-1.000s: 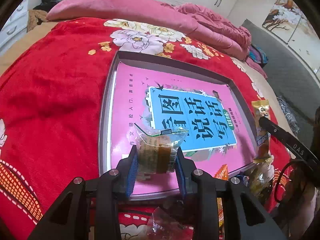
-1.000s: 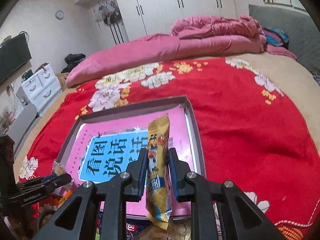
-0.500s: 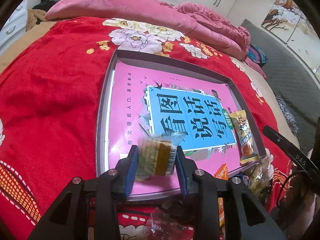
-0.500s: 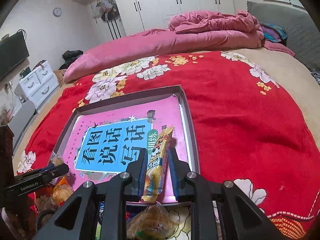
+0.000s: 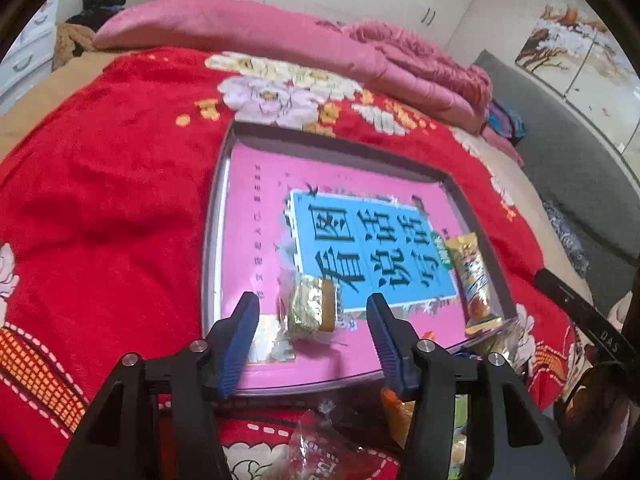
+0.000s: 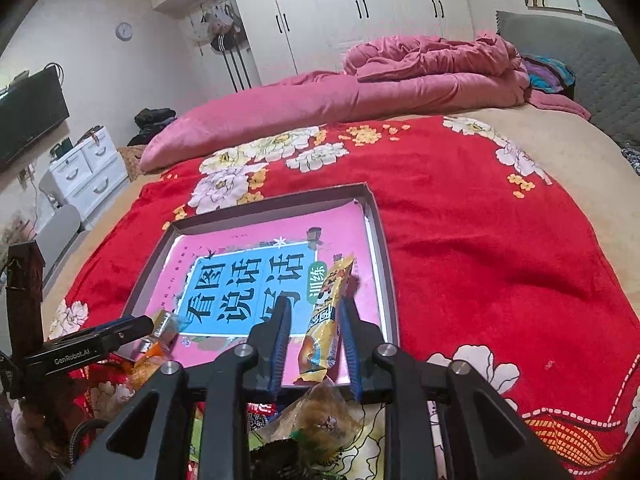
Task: Organize snacks
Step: 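Withdraw both tools from the tray back to the snack pile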
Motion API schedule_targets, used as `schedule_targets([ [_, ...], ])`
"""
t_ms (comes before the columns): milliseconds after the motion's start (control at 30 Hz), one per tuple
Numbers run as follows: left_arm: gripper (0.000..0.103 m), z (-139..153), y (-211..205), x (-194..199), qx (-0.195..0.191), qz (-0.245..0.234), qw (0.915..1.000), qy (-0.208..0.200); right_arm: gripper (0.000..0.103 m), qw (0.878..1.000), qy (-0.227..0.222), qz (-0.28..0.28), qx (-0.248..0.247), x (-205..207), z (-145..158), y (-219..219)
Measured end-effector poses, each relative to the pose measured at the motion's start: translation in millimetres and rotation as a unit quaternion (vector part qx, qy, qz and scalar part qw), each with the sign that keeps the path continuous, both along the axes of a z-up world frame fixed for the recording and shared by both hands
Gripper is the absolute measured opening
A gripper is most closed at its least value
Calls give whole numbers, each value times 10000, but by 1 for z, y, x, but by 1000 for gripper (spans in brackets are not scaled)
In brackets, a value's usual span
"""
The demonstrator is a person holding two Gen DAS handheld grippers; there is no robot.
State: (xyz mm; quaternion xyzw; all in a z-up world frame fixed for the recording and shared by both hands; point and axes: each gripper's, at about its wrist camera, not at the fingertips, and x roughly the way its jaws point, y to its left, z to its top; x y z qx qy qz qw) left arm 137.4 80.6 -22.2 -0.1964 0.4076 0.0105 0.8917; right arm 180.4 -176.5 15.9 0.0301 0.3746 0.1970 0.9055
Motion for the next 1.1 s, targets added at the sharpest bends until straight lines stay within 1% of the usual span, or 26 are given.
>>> schedule_targets([
  [33,64,2,1,-2,-8,10,10000,-56,36,10000,-38,2,27,-2,2,-1],
  [67,65,5,2,-4,-24,8,9999,-108,37,10000,-66,3,52,-4,4,-3],
  [167,68,13,3,-9,-74,1,9997,-227,44,9999,-135,-4,103,-9,8,-7],
  [200,68,14,3,-11,-71,20,9997,-242,47,9998,-149,-8,121,-11,10,-8],
  [333,70,18,5,-18,-111,51,9996,-251,49,9996,-229,38,140,-18,14,-11],
  [433,72,21,3,-26,-158,11,9996,-250,57,9995,-288,71,117,-26,17,-12],
  [633,73,26,-5,-40,-144,-59,9996,-231,58,9994,-296,187,46,-40,16,-14],
  [833,73,21,-11,-49,-90,-84,9999,-44,61,9992,-251,317,-54,-55,12,-13],
  [1100,73,19,-3,-63,-18,35,10000,90,62,9988,-141,435,-161,-72,4,-14],
])
